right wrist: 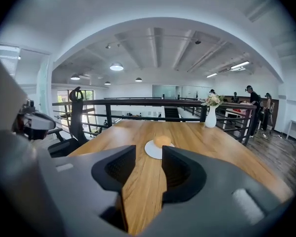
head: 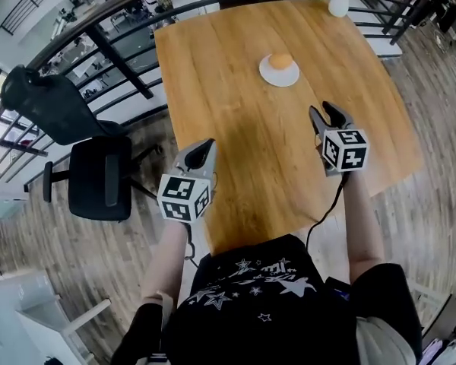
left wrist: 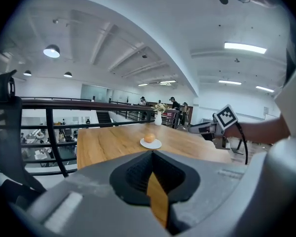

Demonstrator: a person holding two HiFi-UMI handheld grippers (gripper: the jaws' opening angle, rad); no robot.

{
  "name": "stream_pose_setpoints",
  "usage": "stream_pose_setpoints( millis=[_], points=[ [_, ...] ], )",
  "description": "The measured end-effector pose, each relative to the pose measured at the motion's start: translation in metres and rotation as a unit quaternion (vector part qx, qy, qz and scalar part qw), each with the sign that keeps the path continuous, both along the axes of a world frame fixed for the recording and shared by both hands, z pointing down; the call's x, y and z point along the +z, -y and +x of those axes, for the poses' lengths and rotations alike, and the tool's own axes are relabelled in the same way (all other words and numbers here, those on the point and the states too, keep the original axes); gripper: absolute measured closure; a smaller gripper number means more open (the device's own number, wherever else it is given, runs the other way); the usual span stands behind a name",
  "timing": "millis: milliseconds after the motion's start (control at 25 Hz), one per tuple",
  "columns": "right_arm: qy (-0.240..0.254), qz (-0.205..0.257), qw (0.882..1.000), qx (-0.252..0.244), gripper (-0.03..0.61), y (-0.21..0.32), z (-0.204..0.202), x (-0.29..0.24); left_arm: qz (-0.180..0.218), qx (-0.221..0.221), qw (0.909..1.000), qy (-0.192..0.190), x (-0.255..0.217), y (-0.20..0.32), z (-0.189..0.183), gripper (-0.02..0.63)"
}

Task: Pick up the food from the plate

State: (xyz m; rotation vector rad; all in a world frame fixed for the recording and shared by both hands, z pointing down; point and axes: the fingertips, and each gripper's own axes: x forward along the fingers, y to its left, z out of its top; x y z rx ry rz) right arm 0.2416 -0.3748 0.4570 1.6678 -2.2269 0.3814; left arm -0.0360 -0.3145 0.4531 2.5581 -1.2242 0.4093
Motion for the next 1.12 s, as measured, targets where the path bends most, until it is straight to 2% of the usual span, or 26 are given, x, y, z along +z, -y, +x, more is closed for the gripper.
stream_pose_setpoints(
  millis=[240,480,800,1120],
  points=[
    [-0.011,-0.018,0.998,-0.057,0.279,0.05,0.0,0.029,-0.006,-0.019,0.9998,0.008,0.004,0.04,0.022,0.612],
    [-0.025,-0.022,0.996,-0.087,0.272,0.094,0.002,0.056,-0.032,-0.049,0.9982,0.011,0.029,0.068,0.026,0.612],
    [-0.056,0.0,0.99,-0.132,0.265,0.153,0.007,0.081,-0.057,-0.071,0.9957,0.017,0.053,0.094,0.038,0.612],
    [-0.118,0.002,0.981,-0.155,0.241,0.197,0.01,0.118,-0.066,-0.081,0.9944,0.017,0.064,0.114,0.043,0.612]
  ],
)
